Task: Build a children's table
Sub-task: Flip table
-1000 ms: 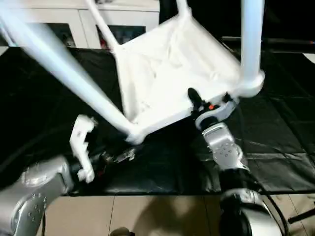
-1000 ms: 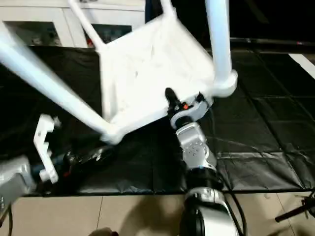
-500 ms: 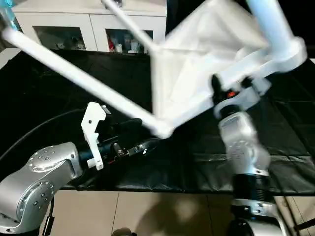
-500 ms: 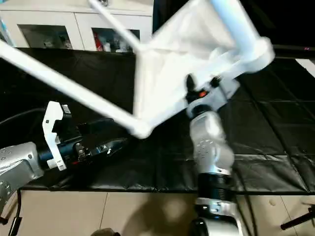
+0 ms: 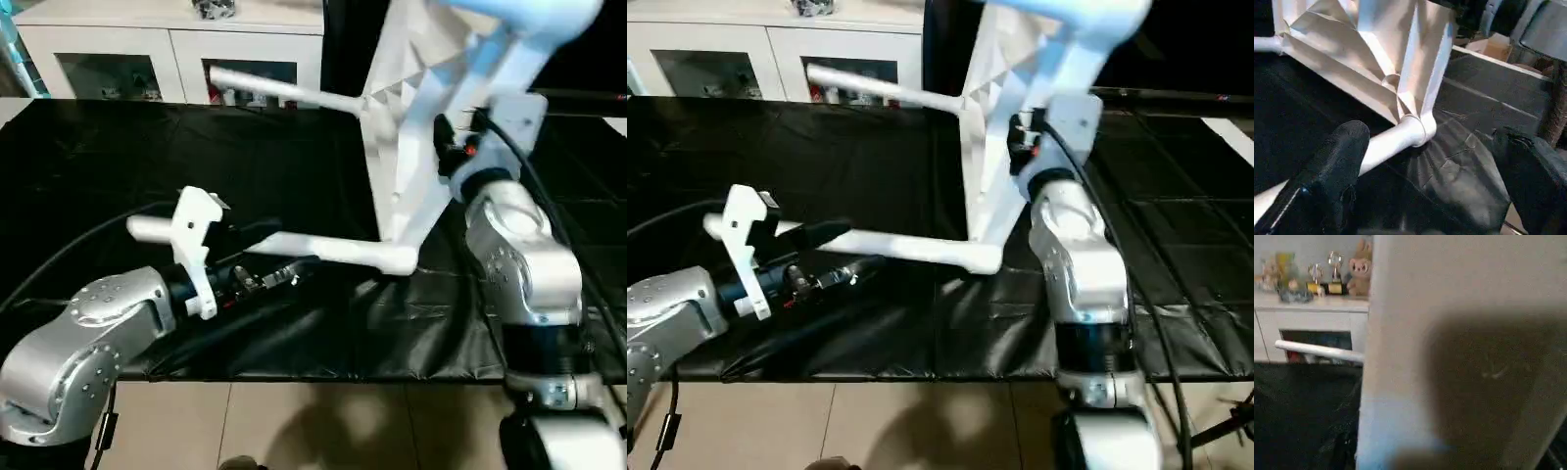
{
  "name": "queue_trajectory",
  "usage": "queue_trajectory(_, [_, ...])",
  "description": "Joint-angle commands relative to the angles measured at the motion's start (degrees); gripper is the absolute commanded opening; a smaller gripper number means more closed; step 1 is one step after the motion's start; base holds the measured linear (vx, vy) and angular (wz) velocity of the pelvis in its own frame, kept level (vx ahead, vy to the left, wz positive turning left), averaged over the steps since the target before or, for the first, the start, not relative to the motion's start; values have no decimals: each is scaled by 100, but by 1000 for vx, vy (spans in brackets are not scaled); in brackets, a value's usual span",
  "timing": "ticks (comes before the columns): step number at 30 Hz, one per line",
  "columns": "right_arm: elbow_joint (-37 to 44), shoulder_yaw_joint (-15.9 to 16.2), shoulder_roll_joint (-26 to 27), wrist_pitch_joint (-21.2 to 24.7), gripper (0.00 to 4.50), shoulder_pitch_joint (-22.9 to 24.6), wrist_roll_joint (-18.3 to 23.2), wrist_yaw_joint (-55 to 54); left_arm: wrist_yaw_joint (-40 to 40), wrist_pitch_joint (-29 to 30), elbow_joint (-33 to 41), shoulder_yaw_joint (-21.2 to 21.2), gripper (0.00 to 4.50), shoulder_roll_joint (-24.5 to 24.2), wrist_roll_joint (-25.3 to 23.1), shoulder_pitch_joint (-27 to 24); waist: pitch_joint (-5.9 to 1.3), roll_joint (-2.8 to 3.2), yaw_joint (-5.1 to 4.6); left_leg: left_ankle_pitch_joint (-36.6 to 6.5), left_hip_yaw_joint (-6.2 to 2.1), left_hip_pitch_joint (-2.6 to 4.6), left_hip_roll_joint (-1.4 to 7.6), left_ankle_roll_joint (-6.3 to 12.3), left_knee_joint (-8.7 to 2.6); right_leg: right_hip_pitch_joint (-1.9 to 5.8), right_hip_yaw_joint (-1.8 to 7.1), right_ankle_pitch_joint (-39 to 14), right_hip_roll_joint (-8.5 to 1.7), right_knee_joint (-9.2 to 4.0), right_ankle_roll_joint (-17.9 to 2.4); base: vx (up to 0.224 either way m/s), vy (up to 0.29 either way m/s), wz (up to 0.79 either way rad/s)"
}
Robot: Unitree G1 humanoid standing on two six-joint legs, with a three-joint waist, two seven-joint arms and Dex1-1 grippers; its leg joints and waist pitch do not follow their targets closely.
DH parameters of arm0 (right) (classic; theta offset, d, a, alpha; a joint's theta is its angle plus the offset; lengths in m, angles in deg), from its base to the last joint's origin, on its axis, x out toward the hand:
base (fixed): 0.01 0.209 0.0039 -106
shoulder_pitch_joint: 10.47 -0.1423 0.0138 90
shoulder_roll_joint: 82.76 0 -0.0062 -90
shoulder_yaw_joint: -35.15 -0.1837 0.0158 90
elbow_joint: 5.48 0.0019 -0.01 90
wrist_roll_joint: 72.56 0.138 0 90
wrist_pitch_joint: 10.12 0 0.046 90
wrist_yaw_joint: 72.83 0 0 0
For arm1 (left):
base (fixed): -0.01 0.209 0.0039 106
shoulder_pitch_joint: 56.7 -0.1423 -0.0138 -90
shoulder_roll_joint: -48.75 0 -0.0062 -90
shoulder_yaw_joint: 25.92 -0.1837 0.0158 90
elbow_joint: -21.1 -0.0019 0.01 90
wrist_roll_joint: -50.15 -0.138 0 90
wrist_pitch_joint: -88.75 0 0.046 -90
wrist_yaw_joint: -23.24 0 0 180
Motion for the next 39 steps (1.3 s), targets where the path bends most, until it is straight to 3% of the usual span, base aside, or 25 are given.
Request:
queue_trajectory(1, [-247,-15,-82,198,196,76,-231,-97,-62,-33,-9,-81,450,7,-89,-16,-342,4,-39,-952,-44,86,177,-411,-401,228,268,-995,-319,-464,-408,0,0,0])
queue_trajectory(5, [-497,277,35,273,196,16,-317,137,-116,-330,-43,-290,450,-115,-485,87,-347,-24,-53,-1041,-63,93,195,-448,-419,228,260,-981,-317,-461,-349,0,0,0])
queue_trajectory(6, [-591,326,55,276,230,-18,-314,187,-102,-397,-57,-313,450,-122,-521,124,-342,-30,-72,-1096,-67,90,196,-471,-428,227,261,-989,-316,-464,-335,0,0,0])
queue_trajectory(9, [-864,362,146,279,266,-119,-308,173,-49,-484,-18,-287,450,-68,-440,197,-338,-48,-94,-1304,-76,107,192,-542,-442,220,255,-1172,-322,-476,-350,0,0,0])
queue_trajectory(11, [-933,357,199,239,274,-131,-321,178,-21,-484,51,-277,450,-51,-359,203,-314,-54,-144,-1690,-89,130,190,-576,-462,194,258,-1657,-338,-528,-358,0,0,0])
queue_trajectory(12, [-965,359,219,195,295,-99,-365,153,15,-519,102,-283,450,-44,-336,217,-335,-70,-150,-1719,-96,133,195,-576,-458,204,257,-1715,-348,-529,-358,0,0,0])
queue_trajectory(17, [-1022,428,195,-46,333,20,-497,228,48,-792,83,-201,450,-45,-417,415,-373,-67,-139,-1176,-75,93,197,-521,-424,239,260,-875,-331,-452,-485,0,0,0])
queue_trajectory(20, [-1022,391,222,-247,333,137,-452,310,79,-1012,15,-171,450,-187,-613,649,-387,-60,-134,-991,-66,85,192,-492,-403,261,256,-532,-325,-423,-512,0,0,0])
queue_trajectory(26, [-1263,409,276,-954,333,345,-456,558,281,-1738,-102,-275,450,-625,-1231,1133,-398,-49,-140,-804,-69,71,199,-459,-388,286,248,-257,-334,-389,-565,0,0,0])
queue_trajectory(31, [-1669,273,424,-1303,333,265,-331,671,736,-2895,-92,-676,450,-1173,-2130,1380,-396,-30,-134,-904,-74,86,218,-429,-397,270,252,-379,-351,-393,-616,0,0,0])
queue_trajectory(33, [-1762,259,449,-1409,333,239,-327,704,637,-3176,-160,-684,450,-1189,-2348,1576,-388,-24,-136,-935,-73,86,225,-464,-400,272,251,-315,-357,-386,-702,0,0,0])
queue_trajectory(34, [-1817,253,465,-1474,308,218,-322,724,534,-3383,-249,-668,450,-1184,-2508,1750,-386,-10,-128,-942,-77,83,223,-480,-400,277,249,-323,-359,-382,-717,0,0,0])
queue_trajectory(35, [-1913,251,493,-1582,308,172,-317,759,269,-3742,-506,-624,450,-1213,-2874,2089,-385,-1,-125,-965,-77,84,221,-498,-400,274,248,-336,-357,-388,-722,0,0,0])
queue_trajectory(36, [-1913,251,493,-1582,299,172,-317,759,269,-3742,-506,-624,450,-1213,-2874,2089,-385,-9,-133,-1018,-83,88,217,-525,-401,285,245,-396,-357,-381,-719,0,0,0])
queue_trajectory(39, [-2057,257,538,-1758,288,99,-311,844,-288,-4621,-1177,-579,450,-1436,-3754,2665,-381,-14,-128,-1080,-94,71,215,-518,-405,290,248,-621,-381,-404,-685,0,0,0])
